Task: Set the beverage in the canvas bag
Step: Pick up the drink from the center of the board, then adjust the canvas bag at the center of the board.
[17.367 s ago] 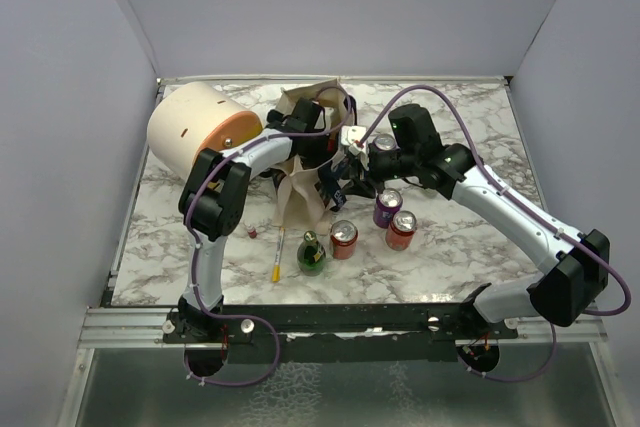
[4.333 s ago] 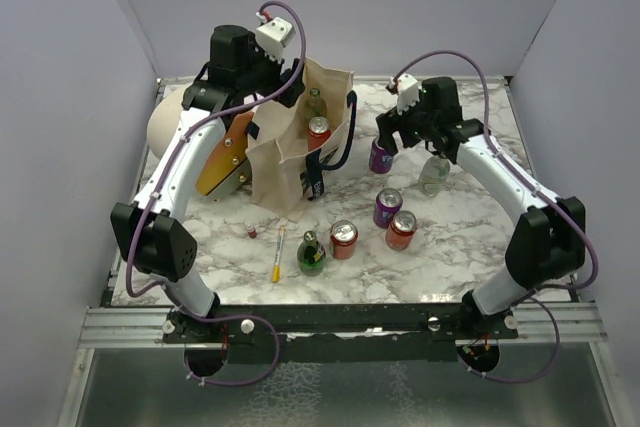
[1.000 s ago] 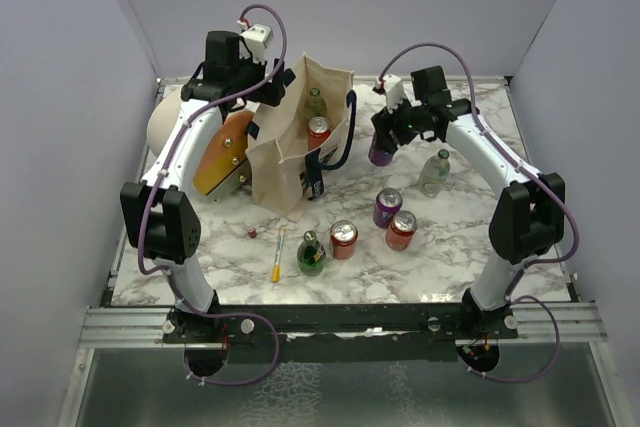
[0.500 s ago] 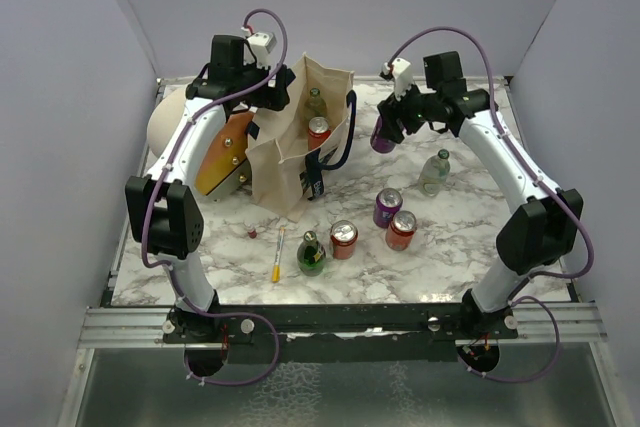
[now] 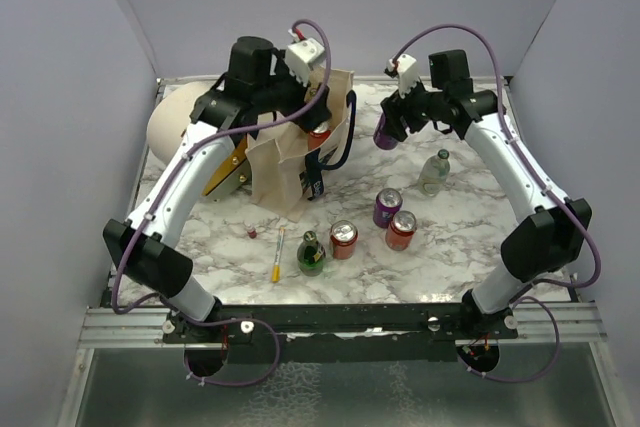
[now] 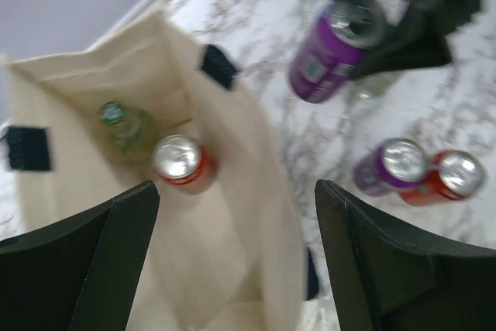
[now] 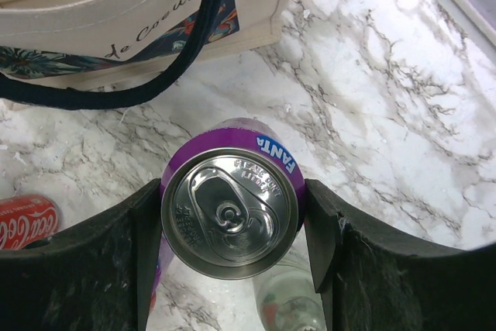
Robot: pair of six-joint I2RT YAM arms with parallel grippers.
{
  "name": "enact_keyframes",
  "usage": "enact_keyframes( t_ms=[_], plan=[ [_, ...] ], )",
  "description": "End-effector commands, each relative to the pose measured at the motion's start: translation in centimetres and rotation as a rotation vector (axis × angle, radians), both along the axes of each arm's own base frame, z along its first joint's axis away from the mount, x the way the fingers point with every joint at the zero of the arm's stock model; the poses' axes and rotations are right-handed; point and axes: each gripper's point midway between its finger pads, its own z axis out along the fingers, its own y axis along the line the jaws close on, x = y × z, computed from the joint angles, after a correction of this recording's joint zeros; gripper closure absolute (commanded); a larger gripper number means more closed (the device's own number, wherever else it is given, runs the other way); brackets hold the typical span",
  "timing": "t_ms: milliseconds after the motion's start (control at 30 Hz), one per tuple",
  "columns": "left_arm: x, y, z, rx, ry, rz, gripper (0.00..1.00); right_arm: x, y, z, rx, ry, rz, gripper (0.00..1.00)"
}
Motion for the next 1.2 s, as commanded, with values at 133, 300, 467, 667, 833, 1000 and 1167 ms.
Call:
enact_keyframes(
  t_ms=[133,300,467,667,833,1000,1167],
  plan=[
    [-5.1,-3.4,-4.6,0.064,0.148,-0.128,0.18,-0.2,-1.9,5.3,0.049,-0.158,-0.105,0.99],
    [-5.2,-4.4,-6.7,0.065,0.219,-0.127,0.18,-1.0,-2.6,5.4,0.048,-0.169,-0.117,0.99],
    [-5.3,-5.7,-8.1,0.054,0.274,-0.135,0.25,-1.6,-3.4,5.1,0.039,-0.17,-0.133,0.99],
    [-5.2,-6.2,-9.0,0.053,0.304,-0.107,0.38,-2.9,-3.5,5.2,0.056,-0.165,-0.113,0.99],
    [-5.2,-6.6,-9.3,0.05,0.311,-0.09,0.52,-3.1,-3.7,5.4,0.059,-0.172,-0.114,0.99],
    [-5.0,-7.3,-9.0,0.022,0.326,-0.065,0.72,-3.2,-3.9,5.6,0.05,-0.18,-0.117,0.99],
    [-4.9,-8.1,-8.0,-0.023,0.33,-0.044,0.91,-3.3,-4.2,5.5,0.045,-0.176,-0.122,0.99]
  ],
)
